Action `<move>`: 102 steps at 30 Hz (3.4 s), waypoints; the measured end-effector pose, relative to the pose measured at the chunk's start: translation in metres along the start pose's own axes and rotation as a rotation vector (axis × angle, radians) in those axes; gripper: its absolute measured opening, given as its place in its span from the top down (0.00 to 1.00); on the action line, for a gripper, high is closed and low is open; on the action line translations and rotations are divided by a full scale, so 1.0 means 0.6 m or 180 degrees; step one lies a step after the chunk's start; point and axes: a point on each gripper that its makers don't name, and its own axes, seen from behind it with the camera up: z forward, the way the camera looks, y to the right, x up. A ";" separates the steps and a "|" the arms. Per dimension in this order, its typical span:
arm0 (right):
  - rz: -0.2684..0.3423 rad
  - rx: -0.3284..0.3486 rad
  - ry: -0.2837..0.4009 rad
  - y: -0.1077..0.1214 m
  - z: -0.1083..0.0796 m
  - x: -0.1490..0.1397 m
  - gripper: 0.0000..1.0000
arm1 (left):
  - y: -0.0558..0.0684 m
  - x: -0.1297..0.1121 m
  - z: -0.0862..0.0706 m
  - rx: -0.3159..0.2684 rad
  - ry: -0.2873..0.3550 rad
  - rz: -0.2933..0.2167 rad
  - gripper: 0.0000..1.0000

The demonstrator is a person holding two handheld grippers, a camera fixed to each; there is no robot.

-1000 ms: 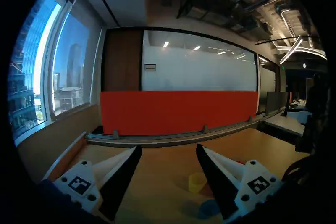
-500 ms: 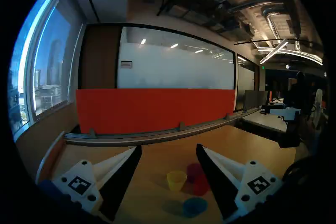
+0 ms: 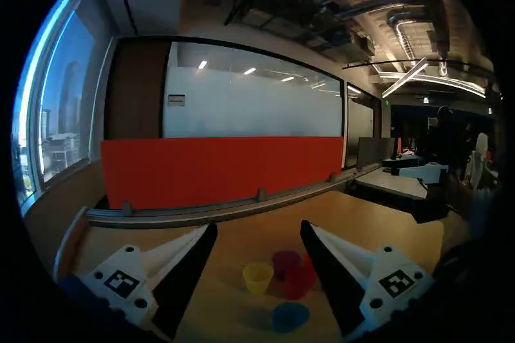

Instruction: Pour water

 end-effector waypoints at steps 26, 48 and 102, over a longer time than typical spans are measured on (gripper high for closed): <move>-0.0230 0.0432 -0.0560 -0.023 0.005 -0.098 0.00 | 0.017 -0.091 0.017 -0.0252 -0.0358 0.0080 0.04; -0.0254 0.0588 -0.0931 -0.028 0.010 -0.225 0.00 | 0.036 -0.205 0.021 -0.0350 -0.0665 0.0243 0.04; -0.0440 0.0932 -0.1781 -0.068 0.042 -0.448 0.00 | 0.082 -0.445 0.027 -0.0827 -0.1771 0.0404 0.04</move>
